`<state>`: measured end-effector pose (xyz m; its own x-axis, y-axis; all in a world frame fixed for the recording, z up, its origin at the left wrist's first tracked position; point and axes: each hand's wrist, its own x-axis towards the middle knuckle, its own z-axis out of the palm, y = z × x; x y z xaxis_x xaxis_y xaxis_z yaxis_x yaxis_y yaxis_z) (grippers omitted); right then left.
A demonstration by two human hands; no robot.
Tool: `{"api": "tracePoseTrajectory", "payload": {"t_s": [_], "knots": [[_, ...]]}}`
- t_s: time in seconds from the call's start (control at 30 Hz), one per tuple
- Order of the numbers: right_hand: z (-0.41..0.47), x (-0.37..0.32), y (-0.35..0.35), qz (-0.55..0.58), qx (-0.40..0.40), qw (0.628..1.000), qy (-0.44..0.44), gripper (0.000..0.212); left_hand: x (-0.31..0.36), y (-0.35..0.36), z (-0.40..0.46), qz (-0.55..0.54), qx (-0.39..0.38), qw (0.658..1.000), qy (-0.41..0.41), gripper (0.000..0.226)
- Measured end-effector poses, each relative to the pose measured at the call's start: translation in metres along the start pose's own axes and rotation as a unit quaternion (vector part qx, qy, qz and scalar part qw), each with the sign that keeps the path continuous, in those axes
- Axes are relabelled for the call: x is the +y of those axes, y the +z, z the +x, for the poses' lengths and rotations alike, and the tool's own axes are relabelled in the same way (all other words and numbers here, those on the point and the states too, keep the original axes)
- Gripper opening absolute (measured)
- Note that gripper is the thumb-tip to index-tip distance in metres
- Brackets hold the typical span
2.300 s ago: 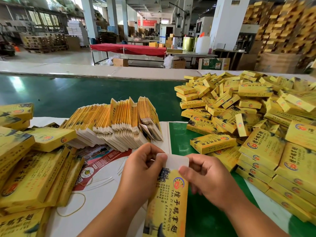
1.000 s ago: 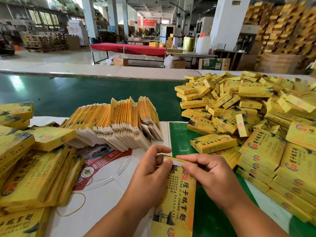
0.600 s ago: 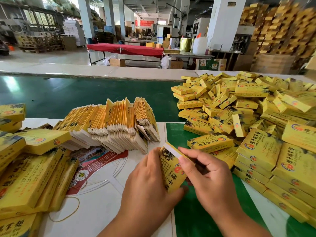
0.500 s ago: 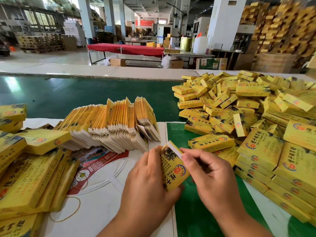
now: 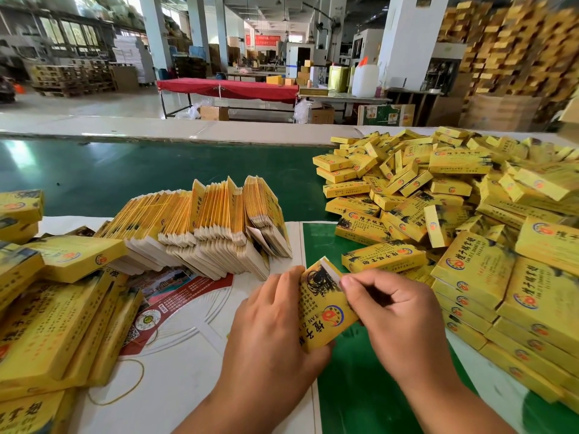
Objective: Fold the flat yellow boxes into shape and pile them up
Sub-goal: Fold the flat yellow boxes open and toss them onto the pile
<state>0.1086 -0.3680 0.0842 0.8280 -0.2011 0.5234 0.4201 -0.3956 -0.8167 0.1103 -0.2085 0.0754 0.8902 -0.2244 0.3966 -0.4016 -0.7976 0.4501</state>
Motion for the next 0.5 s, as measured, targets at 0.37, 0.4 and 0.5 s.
{"api": "tracePoseTrajectory", "payload": {"t_s": [0.37,0.4,0.5], "knots": [[0.0015,-0.0062,-0.0009,-0.250,-0.059,0.934,-0.248,0.030,-0.0072,0.0051,-0.0004,-0.001,0.006,1.000,-0.013,0.093],[0.0008,-0.0048,0.0000,-0.226,-0.067,0.947,-0.219,0.029,-0.0079,0.0047,-0.0007,-0.005,0.001,1.000,-0.014,0.095],[0.0004,0.0015,0.0022,-0.100,-0.082,0.989,-0.069,0.018,-0.0069,0.0003,0.0004,-0.037,-0.038,0.999,-0.003,0.103]]}}
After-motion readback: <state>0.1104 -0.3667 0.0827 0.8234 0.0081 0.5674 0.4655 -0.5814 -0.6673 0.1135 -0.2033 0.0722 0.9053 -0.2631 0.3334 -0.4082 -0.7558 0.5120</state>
